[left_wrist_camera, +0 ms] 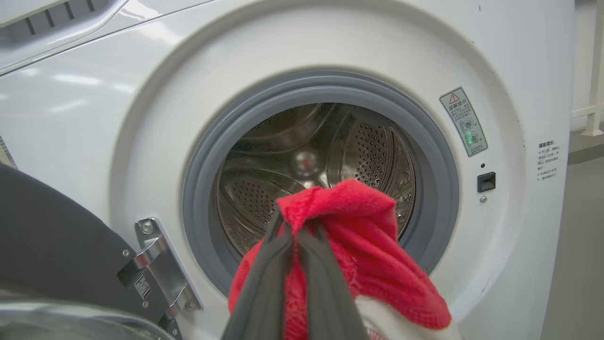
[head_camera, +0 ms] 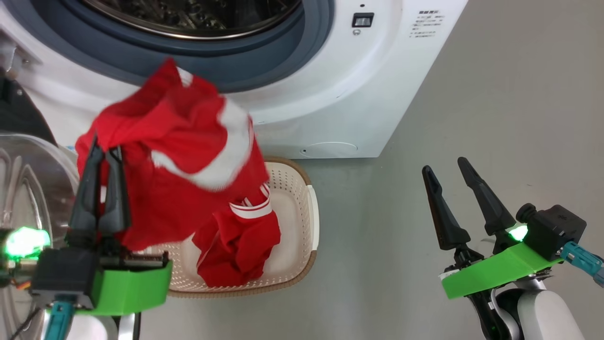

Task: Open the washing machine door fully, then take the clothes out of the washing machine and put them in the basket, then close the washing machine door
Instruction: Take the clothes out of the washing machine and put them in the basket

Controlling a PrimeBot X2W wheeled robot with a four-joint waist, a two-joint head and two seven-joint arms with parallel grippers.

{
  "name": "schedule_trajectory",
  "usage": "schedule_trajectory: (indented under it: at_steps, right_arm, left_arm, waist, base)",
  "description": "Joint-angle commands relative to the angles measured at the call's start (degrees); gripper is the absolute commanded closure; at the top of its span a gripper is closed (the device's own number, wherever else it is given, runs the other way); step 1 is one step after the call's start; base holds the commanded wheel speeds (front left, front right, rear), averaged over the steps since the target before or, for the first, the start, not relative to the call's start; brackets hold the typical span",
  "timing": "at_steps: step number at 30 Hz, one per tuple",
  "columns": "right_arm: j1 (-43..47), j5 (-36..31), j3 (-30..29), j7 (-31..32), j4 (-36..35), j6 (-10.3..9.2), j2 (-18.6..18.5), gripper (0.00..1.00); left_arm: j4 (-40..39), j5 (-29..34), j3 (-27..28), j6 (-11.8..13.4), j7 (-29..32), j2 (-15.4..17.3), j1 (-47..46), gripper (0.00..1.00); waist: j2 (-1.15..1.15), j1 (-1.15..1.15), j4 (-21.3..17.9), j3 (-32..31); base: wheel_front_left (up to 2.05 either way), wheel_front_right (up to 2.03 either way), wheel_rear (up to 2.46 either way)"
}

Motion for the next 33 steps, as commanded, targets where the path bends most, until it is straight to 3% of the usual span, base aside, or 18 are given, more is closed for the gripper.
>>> schedule_trajectory:
  at_steps: [1, 20, 33]
  right_arm:
    - [0.9, -0.9, 1.3, 0.2, -1.8, 0.09, 0.1, 0.0]
    - [0.2, -1.1, 1.8, 0.6, -2.2, 0.09, 0.1, 0.0]
    - [-0.6, -0.9, 2.0, 0.5, -2.0, 0.09, 0.1, 0.0]
  left_arm:
    - [-1.9, 0.6, 2.1, 0.6, 0.8, 2.3, 0.5, 1.0]
    - [11.5, -4.6, 0.0, -3.0, -3.5, -2.6, 1.4, 1.0]
    - [25.3, -6.8, -2.3, -8.0, -5.0, -7.0, -0.3, 1.0]
  waist:
    - [0.0, 0.0, 0.3, 0.0]
    - [0.0, 0.0, -1.2, 2.5]
    - [0.0, 0.0, -2.0, 3.9]
  base:
    - [0.0, 0.0, 0.0]
    - [0.0, 0.0, 0.0]
    - [0.0, 0.0, 0.0]
